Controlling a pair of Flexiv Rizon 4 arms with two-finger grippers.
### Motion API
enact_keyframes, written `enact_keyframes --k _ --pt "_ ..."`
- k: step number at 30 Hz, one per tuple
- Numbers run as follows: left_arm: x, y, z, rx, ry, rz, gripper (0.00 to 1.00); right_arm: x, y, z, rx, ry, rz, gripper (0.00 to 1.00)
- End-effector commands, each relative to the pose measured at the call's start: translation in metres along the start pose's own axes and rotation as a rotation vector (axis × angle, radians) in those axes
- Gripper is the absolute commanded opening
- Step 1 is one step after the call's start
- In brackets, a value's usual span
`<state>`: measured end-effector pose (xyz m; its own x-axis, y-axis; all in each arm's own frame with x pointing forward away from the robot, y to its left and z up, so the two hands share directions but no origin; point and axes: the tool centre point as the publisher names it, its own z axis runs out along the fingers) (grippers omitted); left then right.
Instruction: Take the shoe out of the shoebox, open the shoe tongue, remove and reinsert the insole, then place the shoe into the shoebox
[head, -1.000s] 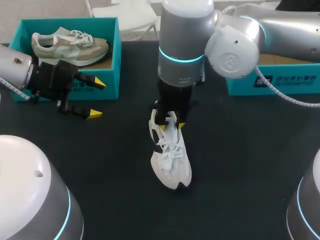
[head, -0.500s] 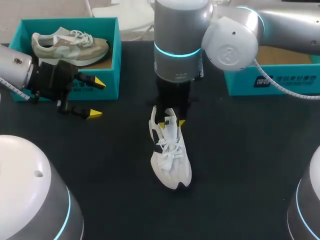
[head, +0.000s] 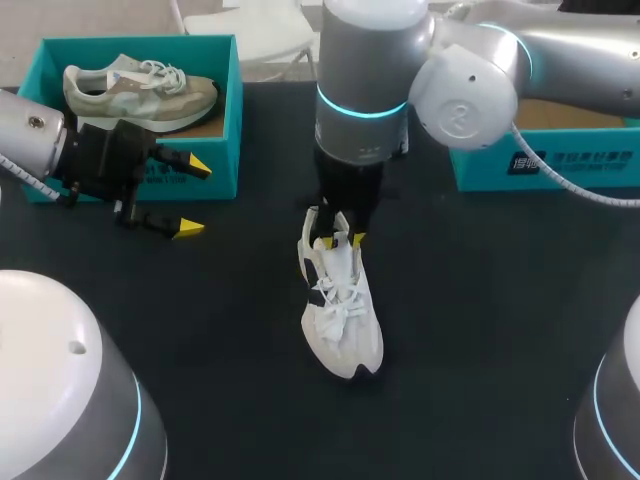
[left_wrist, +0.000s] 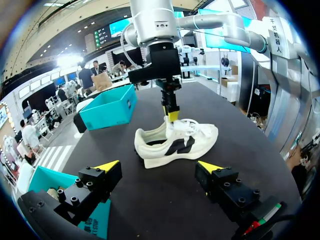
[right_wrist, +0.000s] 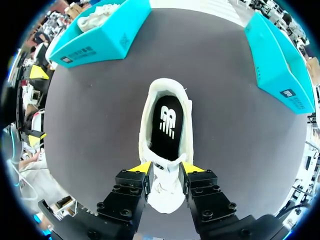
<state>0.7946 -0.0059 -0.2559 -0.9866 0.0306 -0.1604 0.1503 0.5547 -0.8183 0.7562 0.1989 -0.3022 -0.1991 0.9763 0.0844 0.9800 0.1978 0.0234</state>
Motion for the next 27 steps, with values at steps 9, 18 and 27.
enact_keyframes --k 9,18,27 --pt "0.001 0.000 -0.001 -0.003 0.000 0.000 1.00 -0.010 0.003 -0.005 -0.023 -0.021 -0.003 0.33" --pt "0.001 0.000 -0.001 -0.003 0.000 0.000 1.00 0.004 0.020 0.015 -0.055 0.048 -0.022 0.31" --pt "0.001 0.000 -0.001 -0.003 0.000 0.000 1.00 0.000 0.022 0.014 -0.071 0.045 -0.035 0.32"
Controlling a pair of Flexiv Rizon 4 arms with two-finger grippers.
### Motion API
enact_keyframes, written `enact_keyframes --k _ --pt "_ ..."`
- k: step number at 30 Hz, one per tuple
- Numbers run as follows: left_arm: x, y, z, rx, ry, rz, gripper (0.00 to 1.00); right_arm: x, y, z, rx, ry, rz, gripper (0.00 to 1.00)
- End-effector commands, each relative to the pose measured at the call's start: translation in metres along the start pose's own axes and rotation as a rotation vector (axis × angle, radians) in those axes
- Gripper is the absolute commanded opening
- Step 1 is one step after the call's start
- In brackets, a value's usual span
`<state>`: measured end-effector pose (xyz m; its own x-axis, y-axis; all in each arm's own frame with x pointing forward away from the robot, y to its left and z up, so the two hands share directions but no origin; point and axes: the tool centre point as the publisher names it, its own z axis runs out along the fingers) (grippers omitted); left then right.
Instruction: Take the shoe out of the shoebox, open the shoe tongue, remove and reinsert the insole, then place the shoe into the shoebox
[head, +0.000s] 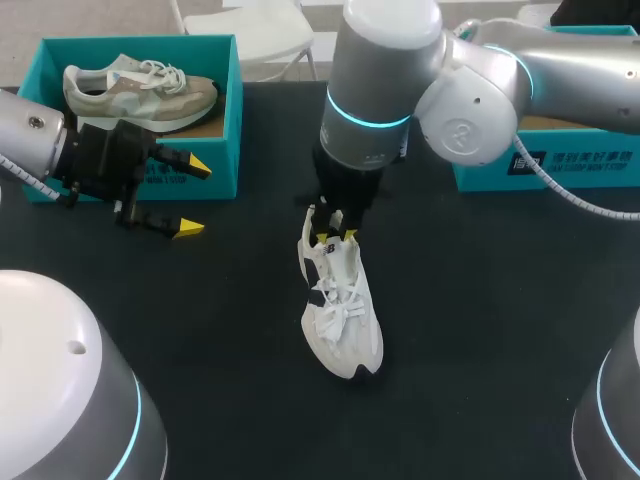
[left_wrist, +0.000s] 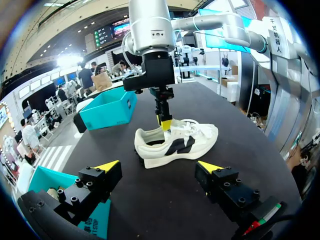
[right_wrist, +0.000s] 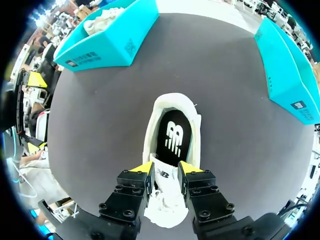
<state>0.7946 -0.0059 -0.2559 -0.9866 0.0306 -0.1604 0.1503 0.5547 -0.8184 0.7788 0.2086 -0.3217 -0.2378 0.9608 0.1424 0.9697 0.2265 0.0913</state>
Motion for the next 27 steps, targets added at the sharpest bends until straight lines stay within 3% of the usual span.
enact_keyframes --k 1,4,19,27 --pt "0.001 0.000 -0.001 -0.003 0.001 0.000 1.00 -0.004 -0.001 -0.013 -0.016 -0.028 0.009 0.32" --pt "0.001 0.000 -0.001 -0.003 0.001 0.000 1.00 -0.006 -0.002 -0.019 -0.023 -0.041 0.015 0.34" --pt "0.001 0.000 -0.001 -0.003 0.001 0.000 1.00 -0.007 0.001 0.009 0.012 -0.006 -0.043 0.36" --pt "0.001 0.000 -0.001 -0.003 0.001 0.000 1.00 -0.021 0.002 -0.013 0.006 -0.077 -0.134 0.38"
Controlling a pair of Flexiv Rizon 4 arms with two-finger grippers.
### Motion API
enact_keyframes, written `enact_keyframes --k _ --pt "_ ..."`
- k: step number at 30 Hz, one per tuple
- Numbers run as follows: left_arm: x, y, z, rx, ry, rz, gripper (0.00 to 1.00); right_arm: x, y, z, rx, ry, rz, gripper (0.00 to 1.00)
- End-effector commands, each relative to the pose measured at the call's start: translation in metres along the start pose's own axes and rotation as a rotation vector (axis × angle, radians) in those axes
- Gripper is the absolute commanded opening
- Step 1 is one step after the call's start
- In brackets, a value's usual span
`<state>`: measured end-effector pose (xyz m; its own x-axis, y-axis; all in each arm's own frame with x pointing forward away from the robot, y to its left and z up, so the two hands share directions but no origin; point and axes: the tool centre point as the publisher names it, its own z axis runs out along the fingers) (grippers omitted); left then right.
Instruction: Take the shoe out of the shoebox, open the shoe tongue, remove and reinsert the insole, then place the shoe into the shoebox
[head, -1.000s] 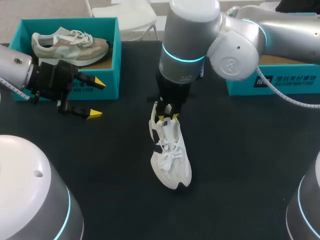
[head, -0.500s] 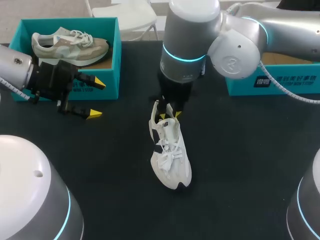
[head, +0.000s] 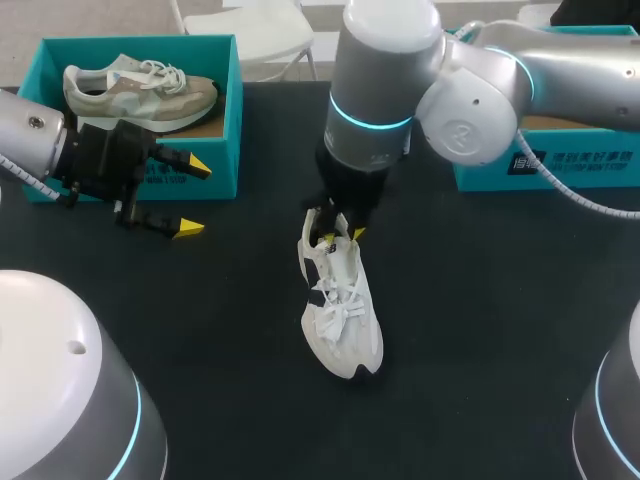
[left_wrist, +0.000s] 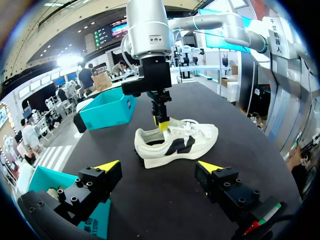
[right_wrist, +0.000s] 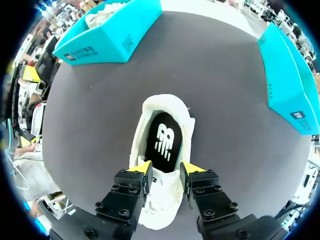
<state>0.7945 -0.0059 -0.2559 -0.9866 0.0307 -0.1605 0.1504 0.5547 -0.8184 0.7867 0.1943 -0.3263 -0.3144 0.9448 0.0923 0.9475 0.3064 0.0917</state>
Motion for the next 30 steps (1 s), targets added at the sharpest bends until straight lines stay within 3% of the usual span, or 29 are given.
enact_keyframes --k 1,6,7,9,10,23,26,30 --pt "0.001 0.000 -0.001 -0.003 0.000 0.000 1.00 -0.007 -0.002 -0.017 -0.012 -0.040 -0.087 0.38" --pt "0.001 0.000 -0.001 -0.003 0.000 0.000 1.00 -0.013 0.004 -0.023 -0.036 -0.099 -0.423 0.42" --pt "0.001 0.000 -0.001 -0.003 0.000 0.000 1.00 -0.012 0.007 -0.025 -0.069 -0.157 -0.603 0.49" --pt "0.001 0.000 -0.001 -0.003 0.000 0.000 1.00 -0.011 0.006 -0.029 -0.084 -0.229 -0.703 0.93" --pt "0.001 0.000 -0.001 -0.003 0.000 0.000 1.00 -0.011 0.006 -0.029 -0.084 -0.229 -0.703 1.00" --pt "0.001 0.000 -0.001 -0.003 0.000 0.000 1.00 -0.011 0.006 -0.029 -0.084 -0.229 -0.703 1.00" --pt "0.001 0.000 -0.001 -0.003 0.000 0.000 1.00 -0.009 0.021 -0.026 -0.029 -0.212 -0.864 1.00" --pt "0.001 0.000 -0.001 -0.003 0.000 0.000 1.00 -0.013 0.034 -0.031 0.023 -0.189 -0.925 1.00"
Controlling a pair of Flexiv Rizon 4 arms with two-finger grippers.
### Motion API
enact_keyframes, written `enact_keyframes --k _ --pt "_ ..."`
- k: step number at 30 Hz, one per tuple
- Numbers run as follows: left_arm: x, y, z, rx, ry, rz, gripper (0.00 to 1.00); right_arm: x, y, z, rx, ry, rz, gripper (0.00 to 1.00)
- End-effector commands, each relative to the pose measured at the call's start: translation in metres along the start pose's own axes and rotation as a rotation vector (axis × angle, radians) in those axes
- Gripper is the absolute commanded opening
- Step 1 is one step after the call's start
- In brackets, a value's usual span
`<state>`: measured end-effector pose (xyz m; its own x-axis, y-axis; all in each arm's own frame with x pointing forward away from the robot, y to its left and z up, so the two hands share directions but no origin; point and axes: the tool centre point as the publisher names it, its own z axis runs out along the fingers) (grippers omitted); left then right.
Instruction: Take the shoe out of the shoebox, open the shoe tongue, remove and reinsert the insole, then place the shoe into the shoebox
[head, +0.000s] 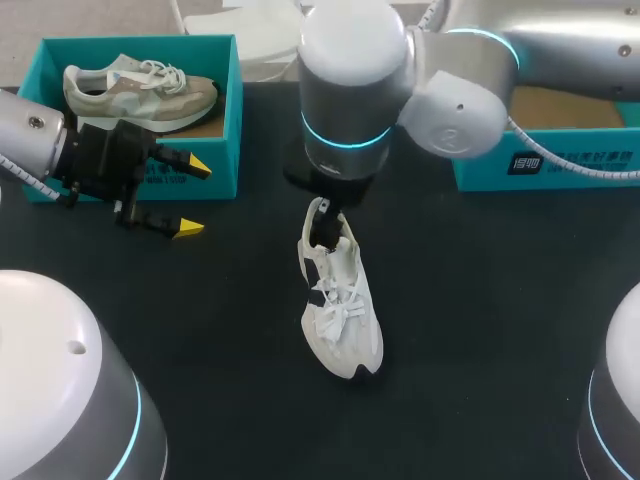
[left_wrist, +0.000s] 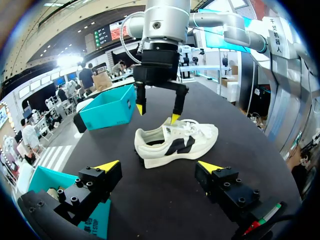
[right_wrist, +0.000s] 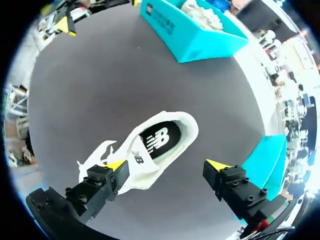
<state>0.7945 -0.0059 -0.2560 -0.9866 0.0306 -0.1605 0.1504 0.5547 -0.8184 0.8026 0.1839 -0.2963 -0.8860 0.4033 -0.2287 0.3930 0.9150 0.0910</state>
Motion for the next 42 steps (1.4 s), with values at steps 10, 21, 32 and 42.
enact_keyframes --k 10,21,32,42 --pt "0.001 0.000 -0.001 -0.003 0.001 0.000 1.00 -0.041 0.021 0.007 0.053 0.124 -0.213 1.00" --pt "0.001 0.000 -0.001 -0.003 0.001 0.000 1.00 -0.034 0.034 0.026 0.013 0.177 -0.252 1.00" --pt "0.001 0.000 -0.001 -0.003 0.001 0.000 1.00 -0.043 0.046 0.042 -0.011 0.173 -0.350 1.00" --pt "0.001 0.000 -0.001 -0.003 0.001 0.000 1.00 -0.042 0.050 0.062 -0.001 0.195 -0.437 1.00"
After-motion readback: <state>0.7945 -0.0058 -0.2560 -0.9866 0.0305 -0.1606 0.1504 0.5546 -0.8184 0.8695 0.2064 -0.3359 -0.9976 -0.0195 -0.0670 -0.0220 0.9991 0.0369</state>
